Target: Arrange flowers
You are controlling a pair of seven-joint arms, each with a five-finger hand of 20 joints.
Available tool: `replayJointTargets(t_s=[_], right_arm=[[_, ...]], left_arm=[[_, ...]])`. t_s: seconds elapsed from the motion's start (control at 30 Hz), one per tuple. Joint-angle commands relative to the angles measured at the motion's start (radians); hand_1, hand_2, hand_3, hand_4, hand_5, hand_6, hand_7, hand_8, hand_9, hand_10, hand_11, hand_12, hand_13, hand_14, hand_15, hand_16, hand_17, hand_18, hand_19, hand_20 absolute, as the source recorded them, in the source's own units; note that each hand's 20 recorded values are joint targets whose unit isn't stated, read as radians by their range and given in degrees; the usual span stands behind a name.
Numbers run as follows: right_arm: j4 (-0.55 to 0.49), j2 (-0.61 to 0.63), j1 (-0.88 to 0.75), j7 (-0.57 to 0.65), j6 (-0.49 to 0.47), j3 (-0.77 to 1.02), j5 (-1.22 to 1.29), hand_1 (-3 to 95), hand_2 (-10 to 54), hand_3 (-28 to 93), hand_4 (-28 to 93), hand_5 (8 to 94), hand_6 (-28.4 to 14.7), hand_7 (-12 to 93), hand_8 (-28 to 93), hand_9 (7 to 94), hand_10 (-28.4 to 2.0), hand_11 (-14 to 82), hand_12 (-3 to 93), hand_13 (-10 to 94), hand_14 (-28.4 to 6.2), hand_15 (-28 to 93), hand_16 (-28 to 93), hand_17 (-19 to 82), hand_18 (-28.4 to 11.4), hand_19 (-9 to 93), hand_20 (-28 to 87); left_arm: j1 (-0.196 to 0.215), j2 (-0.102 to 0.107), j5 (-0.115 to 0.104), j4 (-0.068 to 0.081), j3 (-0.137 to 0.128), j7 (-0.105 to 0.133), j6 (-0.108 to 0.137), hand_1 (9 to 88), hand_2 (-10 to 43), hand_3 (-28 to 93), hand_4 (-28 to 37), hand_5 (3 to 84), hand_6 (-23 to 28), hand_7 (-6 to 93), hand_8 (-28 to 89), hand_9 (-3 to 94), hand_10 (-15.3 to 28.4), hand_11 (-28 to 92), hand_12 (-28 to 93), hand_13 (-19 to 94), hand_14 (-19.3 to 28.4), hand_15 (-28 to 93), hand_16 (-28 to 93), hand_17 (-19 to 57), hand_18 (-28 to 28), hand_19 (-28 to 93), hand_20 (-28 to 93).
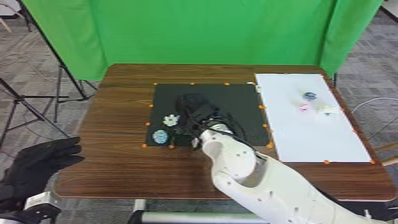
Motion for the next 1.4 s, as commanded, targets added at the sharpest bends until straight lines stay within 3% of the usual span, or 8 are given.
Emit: replayJointTargets(t_s=[0.03, 0.47, 0.53, 0.67, 0.9, 0.97, 1.07, 1.4], right_arm=[[0.035, -0.07, -0.08, -0.024, -0.04, 0.011, -0.059, 57.3, -9.5, 77, -28, 73.0, 0.4, 41, 6, 88.3, -6.7, 15.4, 40.1, 80, -2.9, 80, 26, 57, -15.0, 93, 42], [0.13, -0.071, -0.028, 0.059, 0.007, 0.002, -0.062, 57.1, -9.5, 77, -28, 72.6, 0.6, 42, 5, 88.2, -6.6, 15.5, 40.0, 80, -3.0, 80, 26, 57, -15.0, 93, 41], [0.123, -0.071, -0.026, 0.066, 0.008, 0.0, -0.051, 57.1, -9.5, 77, -28, 72.6, 0.7, 42, 5, 88.2, -6.5, 15.5, 40.0, 80, -2.9, 80, 26, 57, -15.1, 93, 41], [0.094, -0.066, -0.013, 0.077, 0.023, -0.006, -0.024, 57.0, -9.5, 77, -28, 72.6, 0.6, 42, 5, 88.2, -6.5, 15.5, 39.9, 80, -3.0, 80, 26, 57, -15.1, 93, 41], [0.082, -0.074, -0.009, 0.075, 0.037, 0.0, -0.012, 56.7, -9.5, 78, -28, 72.9, 0.6, 42, 6, 88.5, -6.9, 15.6, 39.7, 80, -3.3, 80, 26, 57, -15.4, 93, 41], [0.09, -0.07, 0.008, 0.088, 0.054, -0.012, -0.017, 56.7, -9.5, 78, -28, 73.1, 0.5, 41, 6, 88.5, -6.9, 15.7, 39.8, 80, -3.5, 80, 26, 57, -15.4, 93, 41], [0.108, -0.068, 0.028, 0.098, 0.043, -0.018, -0.031, 56.7, -9.5, 78, -28, 73.1, 0.5, 41, 6, 88.5, -7.0, 15.7, 39.7, 80, -3.5, 80, 26, 57, -15.5, 93, 41], [0.155, -0.058, 0.058, 0.15, 0.002, -0.025, -0.043, 56.7, -9.5, 77, -28, 72.5, 0.4, 41, 6, 87.6, -7.3, 15.8, 40.0, 79, -4.0, 79, 26, 57, -16.1, 93, 41]], left_arm=[[-0.054, 0.018, 0.007, 0.018, 0.025, -0.039, -0.036, 28.5, 5.0, 78, -14.7, 56.6, 16.2, 15.8, -7, 50.1, 24.1, 34, 12, 42, 28.4, 69, -12, 2.6, 28.4, 62, 52], [-0.096, 0.021, 0.012, 0.031, 0.045, -0.053, -0.056, 28.4, 5.0, 78, -14.7, 56.4, 16.2, 15.8, -7, 50.0, 24.1, 34, 12, 42, 28.4, 69, -12, 2.6, 28.4, 62, 52], [-0.102, 0.017, 0.016, 0.03, 0.044, -0.065, -0.06, 28.4, 4.9, 78, -14.7, 56.3, 16.2, 15.8, -7, 50.0, 24.2, 34, 12, 42, 28.4, 69, -12, 2.6, 28.4, 62, 52], [-0.094, 0.015, 0.016, 0.029, 0.04, -0.062, -0.061, 28.4, 4.9, 78, -14.7, 56.3, 16.2, 15.8, -7, 49.9, 24.1, 34, 12, 42, 28.4, 69, -12, 2.7, 28.4, 62, 53], [-0.099, 0.003, 0.02, 0.028, 0.04, -0.079, -0.07, 28.4, 4.9, 78, -14.7, 56.2, 16.2, 15.9, -7, 50.0, 24.1, 34, 12, 42, 28.4, 69, -12, 2.7, 28.4, 62, 53], [-0.1, 0.009, 0.017, 0.03, 0.048, -0.068, -0.066, 28.4, 4.9, 78, -14.8, 56.2, 16.2, 15.9, -7, 50.0, 24.2, 34, 12, 42, 28.4, 69, -12, 2.8, 28.4, 62, 53], [-0.11, 0.012, 0.019, 0.03, 0.053, -0.074, -0.068, 28.3, 4.9, 78, -14.7, 56.2, 16.3, 15.8, -7, 49.9, 24.2, 34, 12, 42, 28.4, 69, -12, 2.8, 28.4, 62, 53], [-0.107, 0.021, 0.014, 0.032, 0.063, -0.06, -0.059, 28.4, 4.9, 78, -14.6, 55.9, 16.3, 15.8, -7, 49.9, 24.1, 34, 12, 43, 28.4, 69, -12, 2.8, 28.4, 62, 53]])
